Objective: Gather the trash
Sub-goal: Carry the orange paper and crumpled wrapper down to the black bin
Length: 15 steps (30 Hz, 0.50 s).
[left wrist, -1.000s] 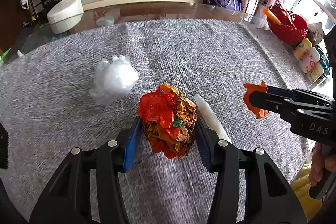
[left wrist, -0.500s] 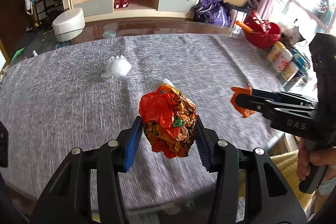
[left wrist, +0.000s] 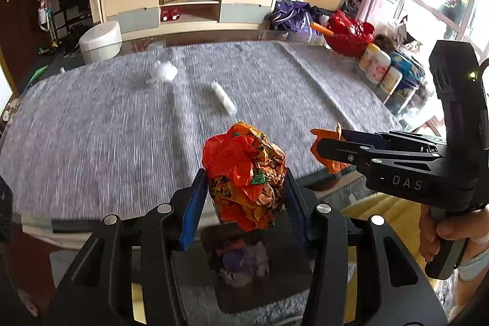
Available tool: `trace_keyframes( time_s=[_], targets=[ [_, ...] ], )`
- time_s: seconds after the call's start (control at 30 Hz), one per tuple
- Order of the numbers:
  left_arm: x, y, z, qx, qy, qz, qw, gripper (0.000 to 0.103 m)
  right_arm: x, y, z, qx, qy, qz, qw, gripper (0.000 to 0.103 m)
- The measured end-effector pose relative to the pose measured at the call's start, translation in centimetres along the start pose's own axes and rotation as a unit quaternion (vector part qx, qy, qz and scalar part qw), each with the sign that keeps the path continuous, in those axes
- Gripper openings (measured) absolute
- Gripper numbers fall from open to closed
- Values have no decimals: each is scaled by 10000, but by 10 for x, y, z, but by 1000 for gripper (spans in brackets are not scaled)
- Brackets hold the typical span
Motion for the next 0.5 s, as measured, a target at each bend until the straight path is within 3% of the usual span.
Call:
trace_keyframes(
  time_s=[0.5],
  targets=[
    [-7,-26,-105,696,227,-50,9973,46,6,-32,-92,593,-91,41,9982,40]
  ],
)
Point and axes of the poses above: each gripper's, at about its wrist camera, not at the fingertips, and y roughly against the way its jaws point, x to its left, z to its top, the point moved 6 cm from there along -y, roughly the way its jaws point
